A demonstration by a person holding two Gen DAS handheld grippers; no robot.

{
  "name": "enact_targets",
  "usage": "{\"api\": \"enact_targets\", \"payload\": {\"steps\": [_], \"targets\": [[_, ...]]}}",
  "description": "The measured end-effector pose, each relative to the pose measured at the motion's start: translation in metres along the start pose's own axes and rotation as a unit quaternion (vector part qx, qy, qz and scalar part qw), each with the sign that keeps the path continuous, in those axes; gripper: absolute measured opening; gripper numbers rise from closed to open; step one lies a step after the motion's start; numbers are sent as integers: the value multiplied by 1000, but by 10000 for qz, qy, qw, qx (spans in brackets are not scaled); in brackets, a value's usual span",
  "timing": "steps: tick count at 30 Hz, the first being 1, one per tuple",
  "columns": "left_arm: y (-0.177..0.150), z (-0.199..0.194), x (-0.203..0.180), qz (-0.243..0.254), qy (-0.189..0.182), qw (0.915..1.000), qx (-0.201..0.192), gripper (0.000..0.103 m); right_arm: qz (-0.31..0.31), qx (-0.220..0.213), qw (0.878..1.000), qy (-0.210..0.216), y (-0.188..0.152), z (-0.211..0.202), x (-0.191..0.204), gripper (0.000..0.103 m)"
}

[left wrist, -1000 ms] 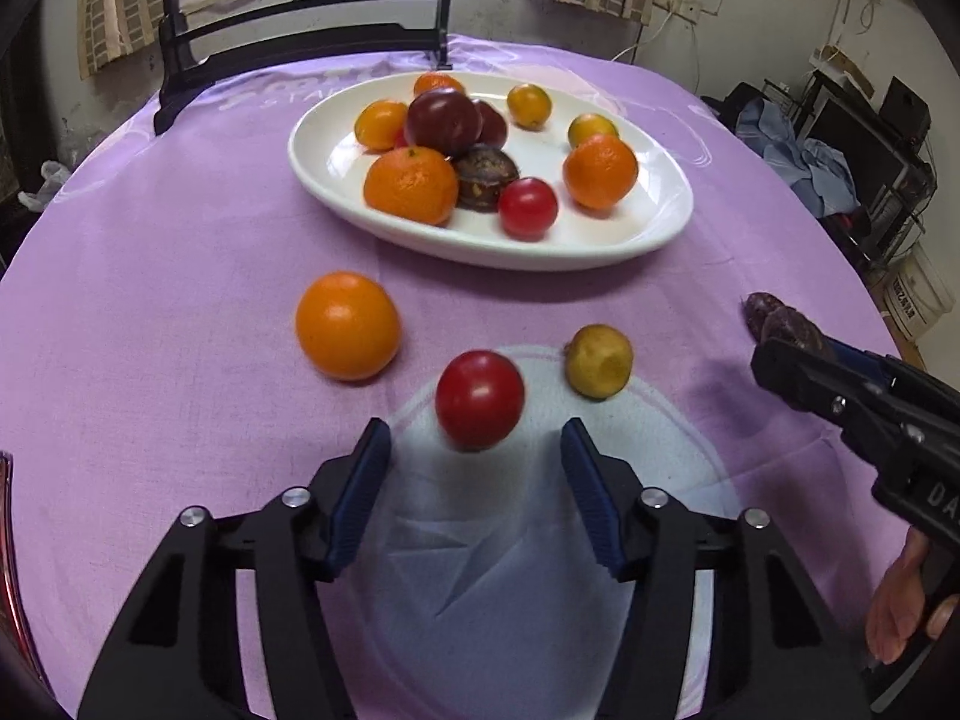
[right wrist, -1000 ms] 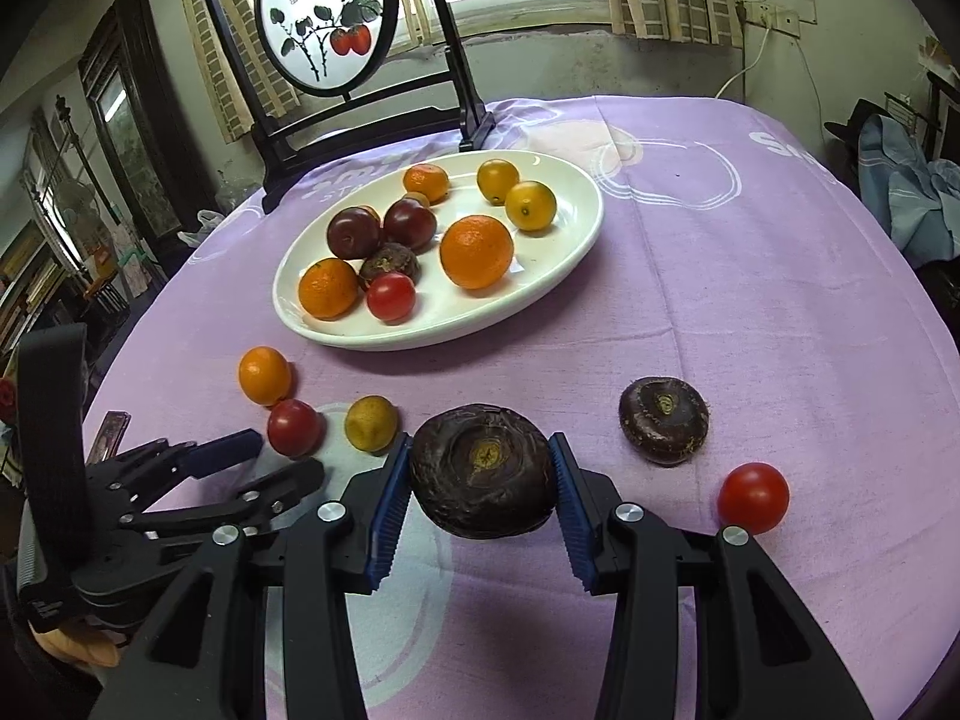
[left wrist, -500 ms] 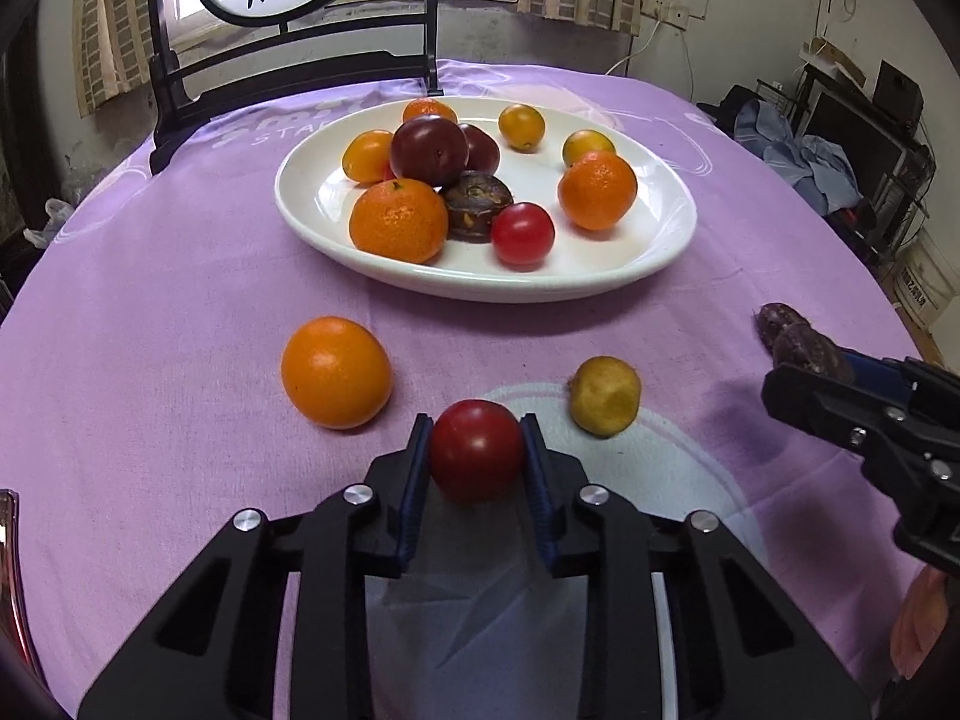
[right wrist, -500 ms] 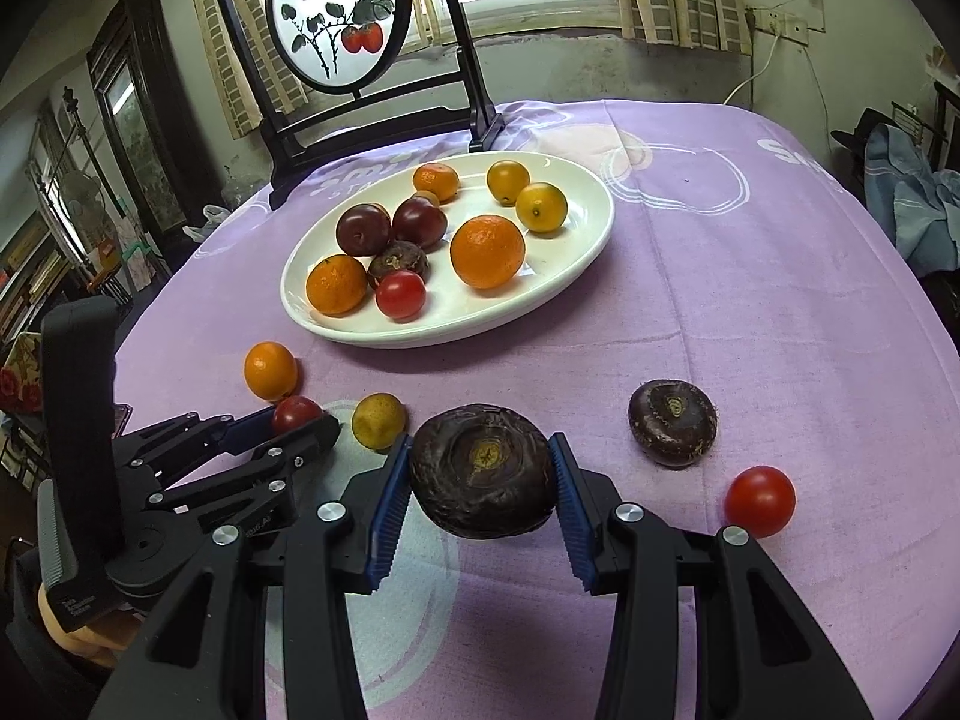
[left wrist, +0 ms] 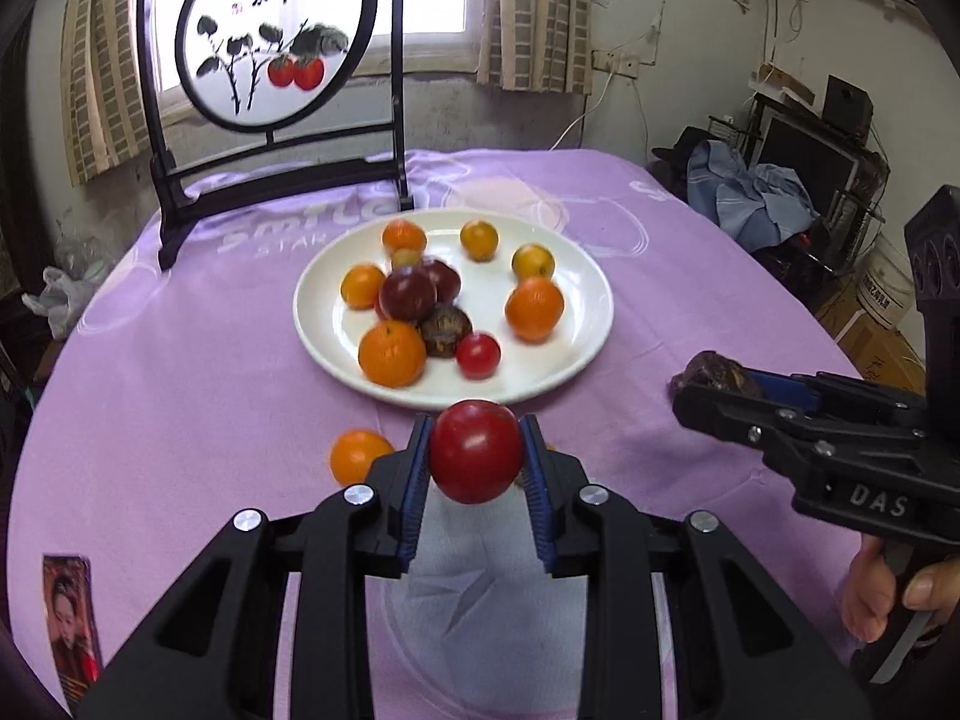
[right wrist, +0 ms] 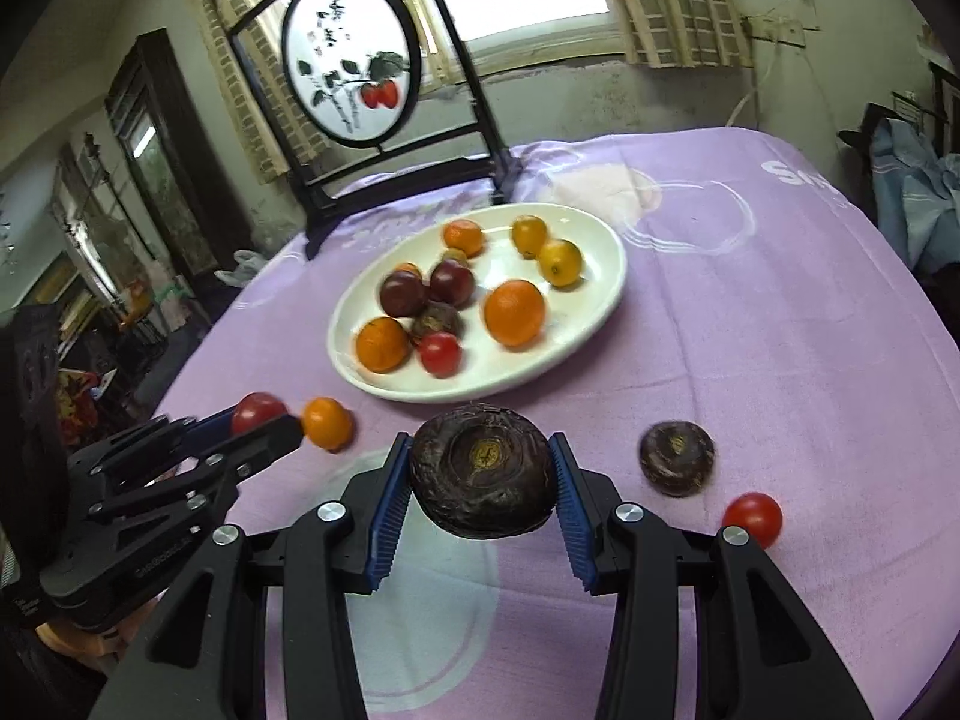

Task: Organize fruits
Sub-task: 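Move the brown fruit and red tomato over the white plate and open both tools, then grasp a red tomato with the right tool while the left tool grasps a yellow tomato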

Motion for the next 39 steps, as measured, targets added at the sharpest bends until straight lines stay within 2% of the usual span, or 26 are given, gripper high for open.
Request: {"api": "enact_targets", "payload": {"steps": [5, 8, 11, 16, 21, 22, 24, 25, 29, 33, 39], "targets": [[35, 8, 6, -54, -52, 10000, -14, 28, -443, -197, 9983, -328, 47, -3, 14, 46], [54, 31, 6, -167, -254, 9994, 179, 28, -460, -233, 9978, -425, 74, 13, 12, 46], [65, 58, 9, -232, -190, 9989, 358, 28, -475, -282, 9955, -769, 93, 34, 5, 46], [71, 97, 10, -184, -153, 9974, 677, 28, -202, 115, 9977, -640, 113, 78, -14, 46], [80, 118, 6, -176, -53, 9966, 799, 29, -11, 536, 9977, -421, 122, 110, -19, 48], [81, 120, 4, -188, 13, 9966, 801, 32, 68, 596, 9974, -400, 123, 113, -20, 50], [83, 122, 3, -226, 145, 9969, 735, 60, 256, 557, 9977, -290, 123, 113, -24, 54], [83, 119, 3, -252, 206, 9973, 659, 64, 304, 511, 9979, -247, 121, 109, -26, 54], [83, 104, 5, -272, 337, 9978, 494, 72, 304, 305, 9987, -285, 111, 87, -29, 55], [77, 80, 14, -319, 539, 9976, 283, 83, 274, 81, 9986, -439, 94, 53, -40, 61], [54, 49, 23, -459, 500, 9976, 159, 85, 165, -68, 9962, -851, 62, 15, -51, 62]]}}
Point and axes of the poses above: each gripper's, at about its wrist camera, not at the fingertips, and z roughly the way its jaws point, x to its left, y to its top, the point moved 3 cm from there along z, roughly the way its jaws point, and after that the axes turned 9 degrees about x, right-handed, at the moved point
